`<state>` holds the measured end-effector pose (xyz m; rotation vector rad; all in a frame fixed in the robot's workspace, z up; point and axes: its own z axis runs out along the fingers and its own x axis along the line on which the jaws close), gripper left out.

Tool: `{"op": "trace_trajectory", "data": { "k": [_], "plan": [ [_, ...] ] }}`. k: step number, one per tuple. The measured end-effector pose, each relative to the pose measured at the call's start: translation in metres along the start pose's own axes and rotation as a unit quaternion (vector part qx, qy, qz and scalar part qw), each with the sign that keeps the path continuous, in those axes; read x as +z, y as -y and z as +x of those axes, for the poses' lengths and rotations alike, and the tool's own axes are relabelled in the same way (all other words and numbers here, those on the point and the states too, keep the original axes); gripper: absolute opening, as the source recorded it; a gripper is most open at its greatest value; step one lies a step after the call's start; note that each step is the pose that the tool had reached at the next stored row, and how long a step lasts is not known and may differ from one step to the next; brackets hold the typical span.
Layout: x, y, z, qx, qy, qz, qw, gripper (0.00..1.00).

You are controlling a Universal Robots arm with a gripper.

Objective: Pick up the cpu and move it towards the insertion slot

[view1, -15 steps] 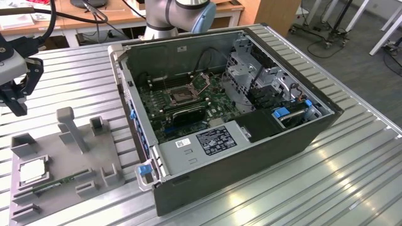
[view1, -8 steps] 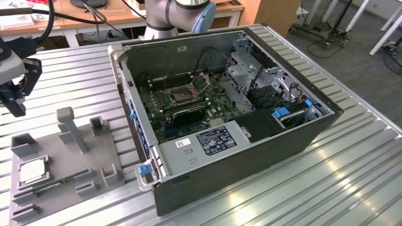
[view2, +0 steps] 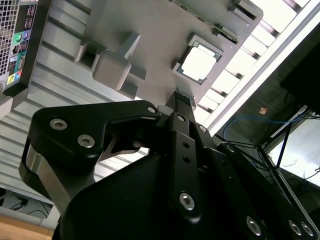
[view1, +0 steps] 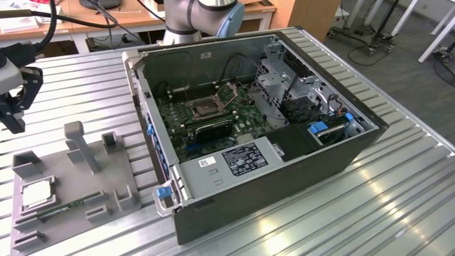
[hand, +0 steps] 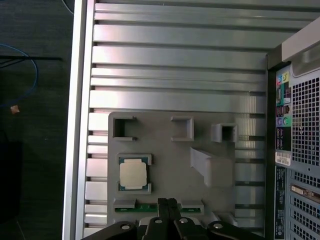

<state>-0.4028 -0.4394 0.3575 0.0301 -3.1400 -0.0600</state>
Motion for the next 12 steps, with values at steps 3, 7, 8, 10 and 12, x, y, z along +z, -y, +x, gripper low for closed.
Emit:
{"op": "trace_trajectory", "data": {
  "k": [3,7,8,10,12],
  "plan": [
    [0.0000,0.0000,0.0001,0.000,0.0000,0.0000,1.00000,0.11],
    [0.0000,0.0000,0.0002,0.000,0.0000,0.0000,1.00000,0.11],
    [0.0000,0.0000,0.0002,0.000,0.0000,0.0000,1.00000,0.11],
    [0.0000,0.0000,0.0003,0.000,0.0000,0.0000,1.00000,0.11],
    [0.0000,0.0000,0.0007,0.000,0.0000,0.0000,1.00000,0.11]
  ]
}}
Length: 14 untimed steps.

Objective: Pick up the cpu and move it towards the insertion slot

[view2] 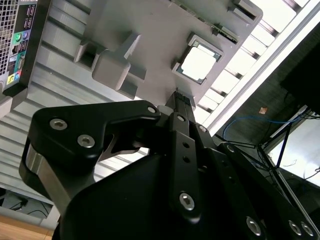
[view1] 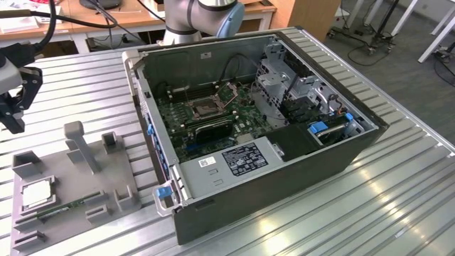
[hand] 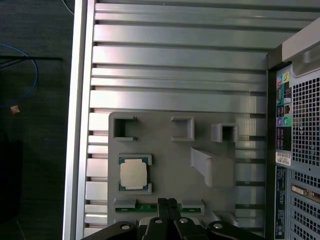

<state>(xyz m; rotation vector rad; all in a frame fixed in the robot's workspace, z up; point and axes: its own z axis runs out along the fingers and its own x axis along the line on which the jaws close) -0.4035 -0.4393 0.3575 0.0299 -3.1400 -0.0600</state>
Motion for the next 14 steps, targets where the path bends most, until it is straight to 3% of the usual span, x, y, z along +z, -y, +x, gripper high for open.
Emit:
{"op": "trace_trajectory", "data": {
  "k": [7,14],
  "plan": [
    [0.0002,-0.0001,0.0048,0.000,0.0000,0.0000,1.00000,0.11],
    [0.0005,-0.0003,0.0141,0.000,0.0000,0.0000,1.00000,0.11]
  ]
}}
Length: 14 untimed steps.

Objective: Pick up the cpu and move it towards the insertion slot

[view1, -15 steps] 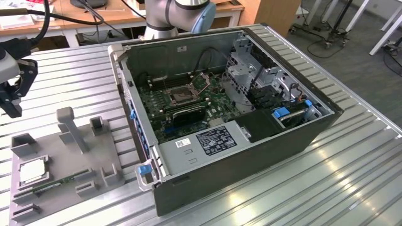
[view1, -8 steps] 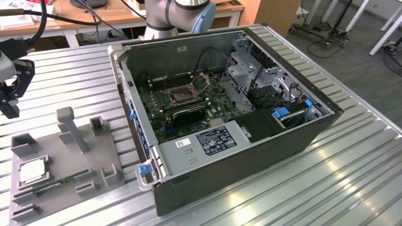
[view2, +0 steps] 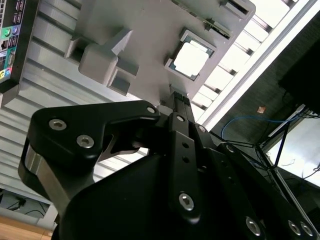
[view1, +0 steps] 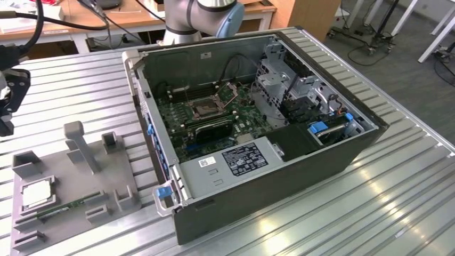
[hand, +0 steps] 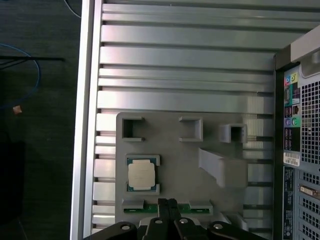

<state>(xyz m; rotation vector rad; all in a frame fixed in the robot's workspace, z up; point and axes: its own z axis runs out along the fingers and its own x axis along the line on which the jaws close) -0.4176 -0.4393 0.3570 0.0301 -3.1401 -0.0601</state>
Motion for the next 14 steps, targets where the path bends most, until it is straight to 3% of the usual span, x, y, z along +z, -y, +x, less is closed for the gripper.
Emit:
{"op": "trace_trajectory", "data": {
  "k": [8,14],
  "plan": [
    [0.0004,-0.0002,0.0107,0.000,0.0000,0.0000,1.00000,0.11],
    [0.0004,-0.0002,0.0129,0.000,0.0000,0.0000,1.00000,0.11]
  ]
}}
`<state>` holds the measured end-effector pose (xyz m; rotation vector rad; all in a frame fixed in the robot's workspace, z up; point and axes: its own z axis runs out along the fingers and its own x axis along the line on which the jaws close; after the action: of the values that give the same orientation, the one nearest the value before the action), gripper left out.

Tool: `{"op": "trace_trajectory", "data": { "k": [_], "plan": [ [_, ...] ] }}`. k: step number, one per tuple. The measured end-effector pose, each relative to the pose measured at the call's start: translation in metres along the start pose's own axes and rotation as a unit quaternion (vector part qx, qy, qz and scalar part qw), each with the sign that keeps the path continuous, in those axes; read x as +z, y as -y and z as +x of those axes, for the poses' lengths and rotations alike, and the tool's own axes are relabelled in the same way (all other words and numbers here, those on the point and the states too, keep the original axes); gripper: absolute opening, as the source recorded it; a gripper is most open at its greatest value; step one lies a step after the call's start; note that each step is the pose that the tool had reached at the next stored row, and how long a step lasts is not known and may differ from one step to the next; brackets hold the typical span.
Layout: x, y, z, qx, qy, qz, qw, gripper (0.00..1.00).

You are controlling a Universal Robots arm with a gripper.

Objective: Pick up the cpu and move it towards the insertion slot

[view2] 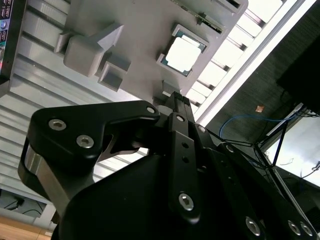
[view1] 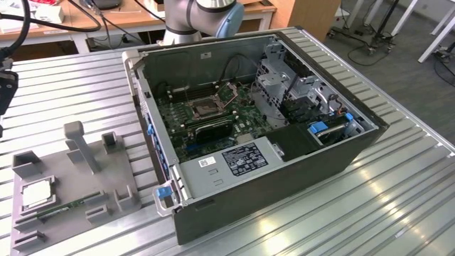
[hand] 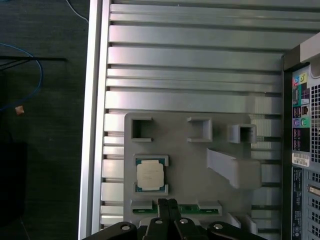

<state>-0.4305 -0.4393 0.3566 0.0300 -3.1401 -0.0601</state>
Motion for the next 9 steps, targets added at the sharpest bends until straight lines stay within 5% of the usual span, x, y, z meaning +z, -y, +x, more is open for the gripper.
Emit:
{"op": "trace_trajectory", "data": {
  "k": [9],
  "plan": [
    [0.0005,-0.0001,0.0065,0.000,0.0000,0.0000,1.00000,0.11]
  ]
}}
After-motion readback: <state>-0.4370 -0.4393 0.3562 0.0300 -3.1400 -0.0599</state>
